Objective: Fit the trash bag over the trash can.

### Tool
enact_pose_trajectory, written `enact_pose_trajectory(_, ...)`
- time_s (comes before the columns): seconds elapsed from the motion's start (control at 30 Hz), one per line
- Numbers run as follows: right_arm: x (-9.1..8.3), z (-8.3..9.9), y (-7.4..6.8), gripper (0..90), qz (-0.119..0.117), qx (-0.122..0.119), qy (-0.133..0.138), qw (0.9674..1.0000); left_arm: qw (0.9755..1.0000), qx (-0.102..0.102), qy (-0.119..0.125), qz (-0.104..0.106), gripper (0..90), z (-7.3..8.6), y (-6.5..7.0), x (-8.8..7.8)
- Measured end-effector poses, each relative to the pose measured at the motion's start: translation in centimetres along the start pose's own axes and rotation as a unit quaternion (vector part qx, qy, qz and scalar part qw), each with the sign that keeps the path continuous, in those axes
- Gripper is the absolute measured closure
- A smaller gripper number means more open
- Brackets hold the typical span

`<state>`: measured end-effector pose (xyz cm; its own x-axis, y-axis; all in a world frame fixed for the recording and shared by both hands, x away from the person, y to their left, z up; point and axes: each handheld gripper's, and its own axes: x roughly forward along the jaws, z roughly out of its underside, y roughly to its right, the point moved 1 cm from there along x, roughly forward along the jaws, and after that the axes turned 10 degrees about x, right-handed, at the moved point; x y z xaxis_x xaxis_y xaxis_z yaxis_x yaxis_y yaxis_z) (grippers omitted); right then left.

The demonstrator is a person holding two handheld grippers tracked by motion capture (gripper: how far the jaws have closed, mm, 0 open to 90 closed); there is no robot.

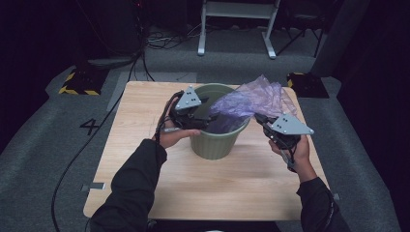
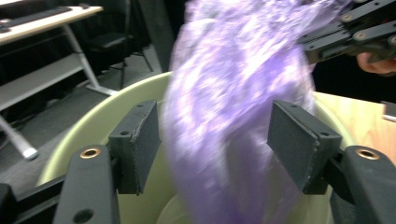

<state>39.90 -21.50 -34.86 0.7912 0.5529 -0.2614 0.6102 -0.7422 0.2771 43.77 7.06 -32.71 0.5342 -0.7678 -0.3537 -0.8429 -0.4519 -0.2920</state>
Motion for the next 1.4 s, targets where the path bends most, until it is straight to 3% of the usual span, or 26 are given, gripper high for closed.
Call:
enact_pose_trajectory(0.1, 0.2, -0.1, -0.6, 87.2, -0.009, -0.015, -0.002, 0.9998, 0.9998, 0.009, -0.002, 0.017, 39.3, -0.3, 0.7, 0.8)
enact_pose_trajectory(0.17, 0.2, -0.1, -0.7, 87.0, -0.011, -0.015, -0.002, 0.9998, 0.9996, 0.017, -0.012, 0.016, 41.0, -0.5, 1.0, 1.3)
enact_pose_trajectory(0.33, 0.1, -0.4, -1.3, 86.1, -0.025, -0.024, 0.003, 0.9994, 0.9992, 0.017, -0.036, -0.005, 64.6, -0.7, 1.2, 1.6)
enact_pose_trajectory(0.37, 0.1, -0.4, -1.5, 86.0, -0.026, -0.024, 0.004, 0.9994, 0.9990, 0.022, -0.038, -0.003, 64.6, -0.7, 1.3, 1.5)
enact_pose_trajectory(0.5, 0.0, -0.5, -1.9, 85.3, -0.036, -0.025, 0.009, 0.9990, 0.9980, 0.050, -0.039, 0.004, 89.6, -0.6, 1.7, 1.2)
enact_pose_trajectory(0.6, -0.1, -0.4, -2.1, 84.1, -0.040, -0.024, 0.011, 0.9988, 0.9981, 0.051, -0.034, 0.009, 89.9, -0.5, 1.8, 1.1)
enact_pose_trajectory(0.73, -0.3, -0.4, -2.2, 77.0, -0.040, -0.021, 0.014, 0.9989, 0.9986, 0.047, -0.025, 0.005, 90.0, -0.3, 1.8, 0.7)
enact_pose_trajectory(0.8, -0.5, -0.5, -2.2, 66.2, -0.036, -0.016, 0.019, 0.9990, 0.9986, 0.048, -0.022, 0.005, 89.9, -0.1, 1.7, 0.5)
enact_pose_trajectory(0.83, -1.0, -0.6, -2.1, 60.6, -0.044, -0.007, 0.027, 0.9986, 0.9988, 0.045, -0.019, 0.005, 89.9, 0.1, 1.6, 0.4)
enact_pose_trajectory(0.93, -1.3, -0.6, -1.9, 53.9, -0.040, -0.003, 0.026, 0.9988, 0.9989, 0.042, -0.019, 0.007, 89.9, 0.2, 1.6, 0.4)
enact_pose_trajectory(0.97, -1.5, -0.6, -1.8, 60.6, -0.035, -0.011, 0.022, 0.9991, 0.9989, 0.042, -0.014, 0.011, 89.8, 0.3, 1.6, 0.4)
enact_pose_trajectory(1.0, -1.5, -0.6, -1.8, 60.6, -0.035, -0.011, 0.022, 0.9991, 0.9989, 0.042, -0.014, 0.011, 84.5, 0.3, 1.6, 0.4)
enact_pose_trajectory(1.03, -1.4, -0.3, -1.7, 65.9, -0.032, -0.019, 0.010, 0.9993, 0.9993, 0.029, -0.021, 0.010, 72.3, 0.3, 1.7, 0.6)
enact_pose_trajectory(1.07, -1.4, -0.3, -1.7, 65.9, -0.032, -0.019, 0.010, 0.9993, 0.9993, 0.029, -0.021, 0.010, 64.5, 0.3, 1.7, 0.6)
enact_pose_trajectory(1.1, -1.0, 0.0, -1.6, 77.5, -0.025, -0.024, -0.002, 0.9994, 0.9991, 0.025, -0.023, 0.025, 57.9, 0.1, 1.8, 0.8)
enact_pose_trajectory(1.13, -1.0, 0.0, -1.6, 77.5, -0.025, -0.024, -0.002, 0.9994, 0.9991, 0.025, -0.023, 0.025, 51.5, 0.1, 1.8, 0.8)
enact_pose_trajectory(1.17, -0.8, 0.2, -1.4, 81.6, -0.026, -0.022, -0.004, 0.9994, 0.9992, 0.024, -0.021, 0.022, 51.5, -0.1, 2.1, 0.9)
enact_pose_trajectory(1.23, -0.7, 0.5, -1.1, 90.0, -0.018, -0.013, 0.003, 0.9998, 0.9993, 0.023, -0.013, 0.026, 39.1, -0.5, 2.3, 1.0)
enact_pose_trajectory(1.4, -1.0, 0.3, -1.2, 90.0, -0.019, -0.012, 0.015, 0.9996, 0.9988, 0.025, -0.018, 0.037, 36.7, -1.2, 2.7, 1.6)
